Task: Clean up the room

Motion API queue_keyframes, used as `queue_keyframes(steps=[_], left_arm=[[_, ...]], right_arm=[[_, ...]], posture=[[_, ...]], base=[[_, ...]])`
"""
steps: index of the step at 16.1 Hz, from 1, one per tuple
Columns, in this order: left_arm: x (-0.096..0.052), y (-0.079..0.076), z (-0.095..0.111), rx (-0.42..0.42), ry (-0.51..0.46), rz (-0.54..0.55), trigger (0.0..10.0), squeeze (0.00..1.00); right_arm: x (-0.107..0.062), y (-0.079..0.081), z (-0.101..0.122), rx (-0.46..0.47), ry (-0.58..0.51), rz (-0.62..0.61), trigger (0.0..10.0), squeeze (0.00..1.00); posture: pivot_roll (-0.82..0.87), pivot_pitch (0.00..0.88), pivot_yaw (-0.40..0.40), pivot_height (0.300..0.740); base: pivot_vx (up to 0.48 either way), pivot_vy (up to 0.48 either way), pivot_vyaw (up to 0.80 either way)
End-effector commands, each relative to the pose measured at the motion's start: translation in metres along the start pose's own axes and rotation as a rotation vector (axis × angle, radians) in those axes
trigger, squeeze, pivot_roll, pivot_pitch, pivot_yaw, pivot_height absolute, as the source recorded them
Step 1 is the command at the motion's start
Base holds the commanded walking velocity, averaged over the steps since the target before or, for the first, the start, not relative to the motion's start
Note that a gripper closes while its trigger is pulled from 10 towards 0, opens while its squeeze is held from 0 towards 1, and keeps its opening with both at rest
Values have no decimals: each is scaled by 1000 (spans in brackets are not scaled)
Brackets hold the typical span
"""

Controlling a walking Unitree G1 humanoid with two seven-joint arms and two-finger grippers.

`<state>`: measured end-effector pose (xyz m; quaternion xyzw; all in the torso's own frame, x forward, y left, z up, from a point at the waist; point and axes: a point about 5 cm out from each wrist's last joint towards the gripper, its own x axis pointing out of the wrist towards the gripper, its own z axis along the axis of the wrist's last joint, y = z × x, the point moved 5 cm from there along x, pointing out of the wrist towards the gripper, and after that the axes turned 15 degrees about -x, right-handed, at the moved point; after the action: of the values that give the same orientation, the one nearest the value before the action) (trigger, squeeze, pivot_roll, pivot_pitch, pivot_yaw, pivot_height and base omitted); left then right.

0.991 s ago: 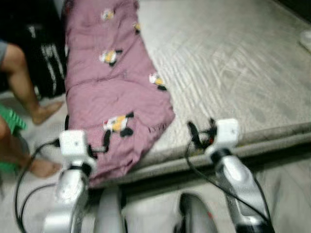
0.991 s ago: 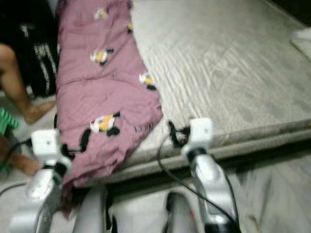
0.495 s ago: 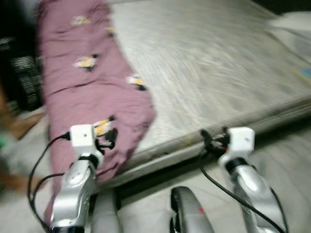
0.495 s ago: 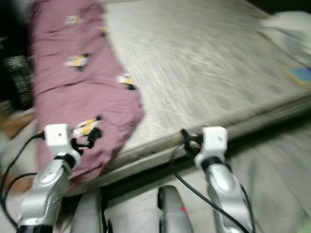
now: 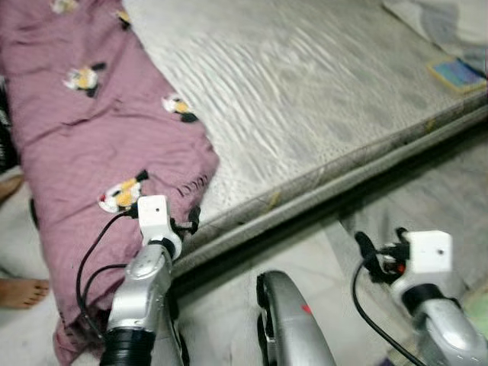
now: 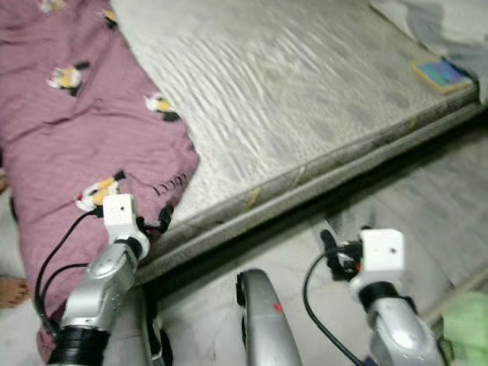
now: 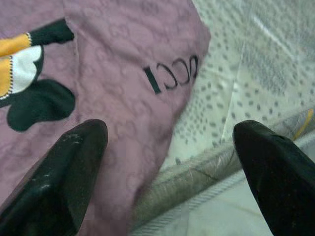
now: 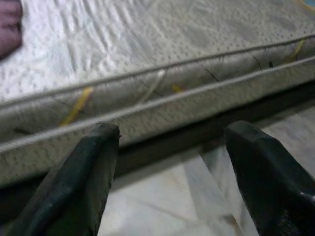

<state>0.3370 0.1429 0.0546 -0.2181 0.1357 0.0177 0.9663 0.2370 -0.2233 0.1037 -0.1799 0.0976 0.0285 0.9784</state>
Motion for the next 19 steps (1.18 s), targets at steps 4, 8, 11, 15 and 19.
queue_keyframes(steps=[4,8,11,15,19], left_arm=[[-6,27,16,12,-98,111,10000,0],[-2,34,28,33,-146,133,10000,0],[17,47,32,42,-100,180,10000,0],[50,18,20,241,71,28,10000,0],[48,-38,-14,522,149,-270,10000,0]], right_arm=[[-5,0,4,27,-3,25,10000,0],[0,3,6,36,1,22,10000,0],[3,4,5,38,5,14,10000,0],[12,4,9,44,-18,-10,10000,0],[21,9,9,61,-34,-33,10000,0]], posture=[[-218,319,-43,562],[-206,310,-29,517],[-200,298,-16,517],[-201,257,2,517],[-189,207,34,517]], base=[[0,0,0],[0,0,0],[0,0,0],[0,0,0],[0,0,0]])
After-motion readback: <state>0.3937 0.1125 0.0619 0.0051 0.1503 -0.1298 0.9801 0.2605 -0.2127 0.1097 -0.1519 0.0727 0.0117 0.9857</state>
